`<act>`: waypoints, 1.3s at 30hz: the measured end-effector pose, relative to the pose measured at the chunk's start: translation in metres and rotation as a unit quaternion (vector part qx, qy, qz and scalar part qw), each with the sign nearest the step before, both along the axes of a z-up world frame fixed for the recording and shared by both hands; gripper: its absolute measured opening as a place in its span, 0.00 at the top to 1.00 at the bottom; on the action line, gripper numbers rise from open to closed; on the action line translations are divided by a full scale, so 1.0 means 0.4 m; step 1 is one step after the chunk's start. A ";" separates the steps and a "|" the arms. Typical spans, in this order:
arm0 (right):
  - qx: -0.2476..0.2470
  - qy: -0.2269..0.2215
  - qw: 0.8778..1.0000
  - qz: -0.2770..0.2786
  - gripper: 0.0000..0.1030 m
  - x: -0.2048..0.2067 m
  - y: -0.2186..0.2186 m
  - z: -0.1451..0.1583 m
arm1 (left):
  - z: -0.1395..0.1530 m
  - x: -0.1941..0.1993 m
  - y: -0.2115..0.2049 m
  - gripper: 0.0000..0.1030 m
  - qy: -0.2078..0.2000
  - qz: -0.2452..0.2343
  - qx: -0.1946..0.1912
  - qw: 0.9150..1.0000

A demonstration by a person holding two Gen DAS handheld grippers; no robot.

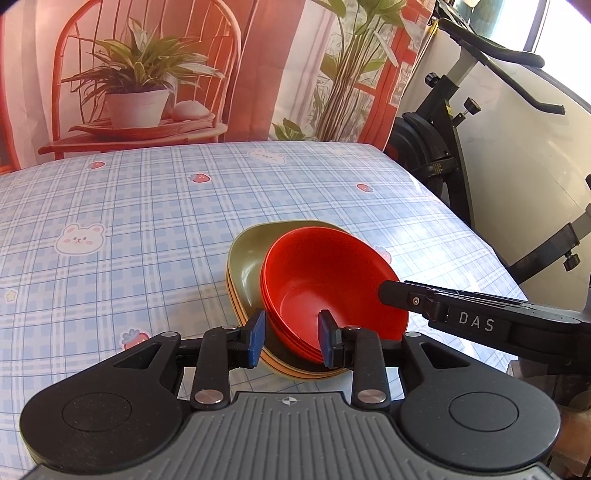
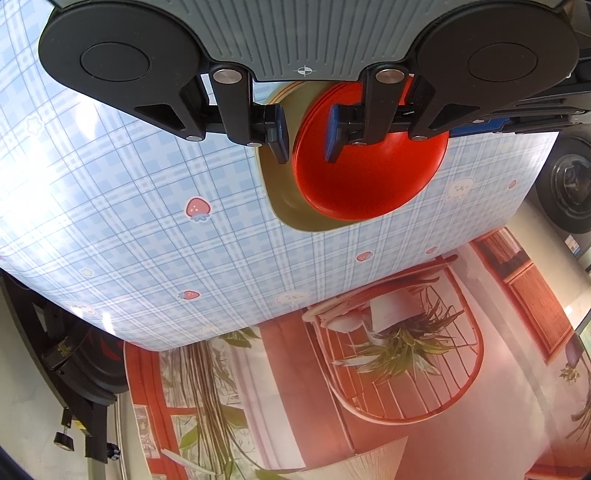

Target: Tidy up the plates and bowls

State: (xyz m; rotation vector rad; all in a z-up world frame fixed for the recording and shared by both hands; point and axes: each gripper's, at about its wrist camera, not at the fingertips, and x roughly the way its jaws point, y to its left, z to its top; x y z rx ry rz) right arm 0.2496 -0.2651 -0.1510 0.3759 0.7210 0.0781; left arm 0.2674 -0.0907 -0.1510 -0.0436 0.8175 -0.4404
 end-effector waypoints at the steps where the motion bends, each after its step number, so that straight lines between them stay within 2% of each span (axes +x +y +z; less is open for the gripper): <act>1: -0.003 -0.002 1.000 0.000 0.80 -0.003 0.001 0.003 | 0.006 -0.005 0.002 0.67 -0.006 0.002 0.001 1.000; 5: -0.016 -0.011 1.000 0.002 0.79 -0.015 0.004 0.021 | 0.036 -0.029 0.014 0.60 -0.034 0.019 0.007 0.999; 10: -0.035 -0.033 0.999 0.001 0.74 -0.032 0.006 0.062 | 0.088 -0.060 0.033 0.30 -0.071 0.035 0.003 0.997; 13: -0.047 -0.049 0.998 -0.007 0.65 -0.044 0.001 0.092 | 0.120 -0.081 0.043 0.24 -0.092 0.042 0.002 0.995; 15: -0.050 -0.062 0.997 -0.013 0.52 -0.056 -0.004 0.116 | 0.139 -0.096 0.050 0.20 -0.103 0.050 0.004 0.993; 16: -0.051 -0.067 0.996 -0.015 0.49 -0.062 -0.005 0.125 | 0.148 -0.103 0.055 0.16 -0.108 0.054 0.004 0.993; 22: -0.059 -0.105 0.992 -0.020 0.21 -0.114 -0.007 0.199 | 0.202 -0.156 0.083 0.14 -0.137 0.077 -0.003 0.988; 24: -0.060 -0.118 0.991 -0.021 0.08 -0.133 -0.006 0.227 | 0.223 -0.175 0.089 0.13 -0.149 0.082 -0.002 0.985; 26: -0.060 -0.130 0.989 -0.021 0.03 -0.152 -0.003 0.255 | 0.251 -0.205 0.097 0.13 -0.166 0.086 0.002 0.982; 32: -0.083 -0.163 0.983 -0.011 0.00 -0.225 0.024 0.355 | 0.339 -0.294 0.118 0.13 -0.204 0.105 0.022 0.973; 36: -0.097 -0.200 0.975 -0.007 0.00 -0.292 0.044 0.442 | 0.409 -0.355 0.129 0.12 -0.233 0.125 0.051 0.963; 39: -0.103 -0.221 0.970 -0.005 0.00 -0.348 0.055 0.506 | 0.459 -0.409 0.141 0.11 -0.251 0.143 0.052 0.956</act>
